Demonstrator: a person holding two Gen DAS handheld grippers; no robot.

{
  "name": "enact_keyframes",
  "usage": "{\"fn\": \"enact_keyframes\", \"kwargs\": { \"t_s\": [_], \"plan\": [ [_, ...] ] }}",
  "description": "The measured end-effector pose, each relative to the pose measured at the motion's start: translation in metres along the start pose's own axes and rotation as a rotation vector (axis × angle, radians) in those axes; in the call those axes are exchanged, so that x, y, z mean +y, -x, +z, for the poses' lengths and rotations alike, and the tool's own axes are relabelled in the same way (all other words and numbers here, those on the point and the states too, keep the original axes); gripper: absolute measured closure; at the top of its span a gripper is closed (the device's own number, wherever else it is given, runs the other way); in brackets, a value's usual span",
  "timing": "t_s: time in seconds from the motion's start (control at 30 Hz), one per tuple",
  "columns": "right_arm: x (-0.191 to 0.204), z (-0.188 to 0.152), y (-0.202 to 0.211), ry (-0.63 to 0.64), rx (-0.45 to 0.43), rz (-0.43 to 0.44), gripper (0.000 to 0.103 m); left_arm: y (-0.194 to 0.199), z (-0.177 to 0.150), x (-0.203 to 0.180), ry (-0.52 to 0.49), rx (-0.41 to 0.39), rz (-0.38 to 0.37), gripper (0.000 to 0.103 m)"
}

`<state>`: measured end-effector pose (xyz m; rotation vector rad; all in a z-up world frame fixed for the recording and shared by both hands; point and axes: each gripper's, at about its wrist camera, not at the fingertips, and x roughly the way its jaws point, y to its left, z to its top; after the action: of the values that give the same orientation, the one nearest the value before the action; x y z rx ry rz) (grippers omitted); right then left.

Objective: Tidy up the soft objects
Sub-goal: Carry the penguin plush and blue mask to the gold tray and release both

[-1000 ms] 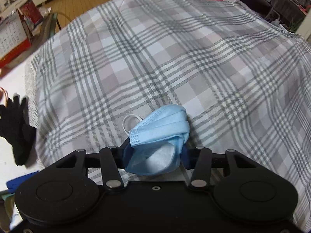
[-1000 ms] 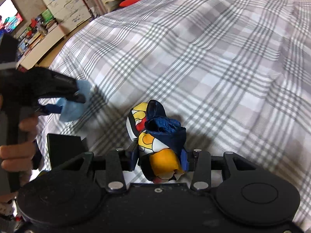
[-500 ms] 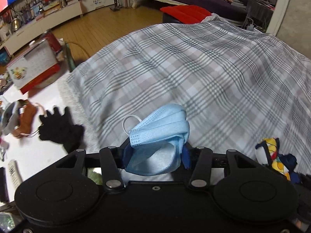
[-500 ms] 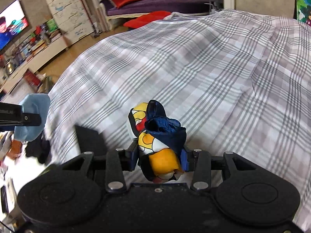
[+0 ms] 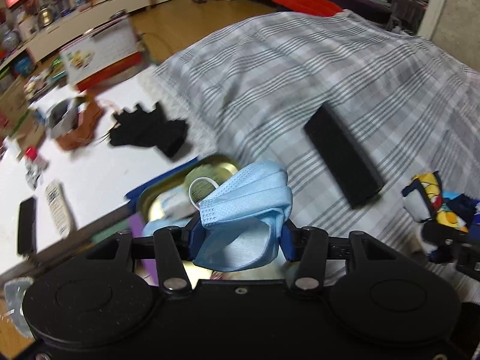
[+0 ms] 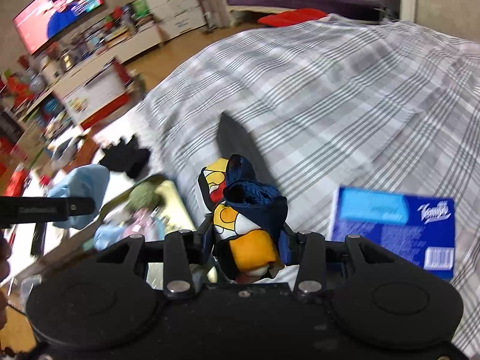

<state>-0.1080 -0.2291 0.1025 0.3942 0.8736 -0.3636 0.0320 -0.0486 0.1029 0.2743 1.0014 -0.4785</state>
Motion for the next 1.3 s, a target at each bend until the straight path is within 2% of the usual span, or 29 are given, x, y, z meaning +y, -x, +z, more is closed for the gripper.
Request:
{"fn": "enact_keyframes", "kwargs": {
  "t_s": [0.17,0.23,0.43,0.77,1.03,1.13,1.2,1.23,1.27,1.3],
  "plan": [
    [0.031,-0.010,-0.003,0.075,0.043,0.023,0.062,-0.024,-0.036,0.019,0.055,0.078,0.015,0.054],
    [0.044,-0.010,-0.009,0.106,0.063,0.034,0.062,-0.036,-0.049,0.022,0.074,0.112,0.039,0.054],
    [0.084,0.000,-0.035,0.191,0.123,0.066,0.062,-0.067,-0.077,0.030,0.136,0.203,0.043,0.054],
    [0.143,0.027,-0.114,0.323,0.206,0.061,0.062,-0.099,-0.078,0.039,0.227,0.234,0.120,0.053],
    [0.171,0.043,-0.160,0.369,0.217,0.045,0.061,-0.109,-0.078,0.040,0.284,0.252,0.120,0.052],
    [0.175,0.047,-0.171,0.366,0.211,0.048,0.060,-0.111,-0.077,0.040,0.286,0.248,0.127,0.050],
    [0.178,0.050,-0.176,0.368,0.198,0.053,0.057,-0.112,-0.075,0.039,0.280,0.242,0.141,0.044],
    [0.180,0.051,-0.177,0.371,0.187,0.053,0.050,-0.112,-0.075,0.039,0.281,0.240,0.144,0.035],
    [0.182,0.051,-0.178,0.374,0.178,0.050,0.048,-0.111,-0.075,0.038,0.282,0.236,0.147,0.030],
    [0.182,0.052,-0.178,0.377,0.172,0.046,0.048,-0.111,-0.075,0.038,0.283,0.230,0.149,0.029]
  ]
}}
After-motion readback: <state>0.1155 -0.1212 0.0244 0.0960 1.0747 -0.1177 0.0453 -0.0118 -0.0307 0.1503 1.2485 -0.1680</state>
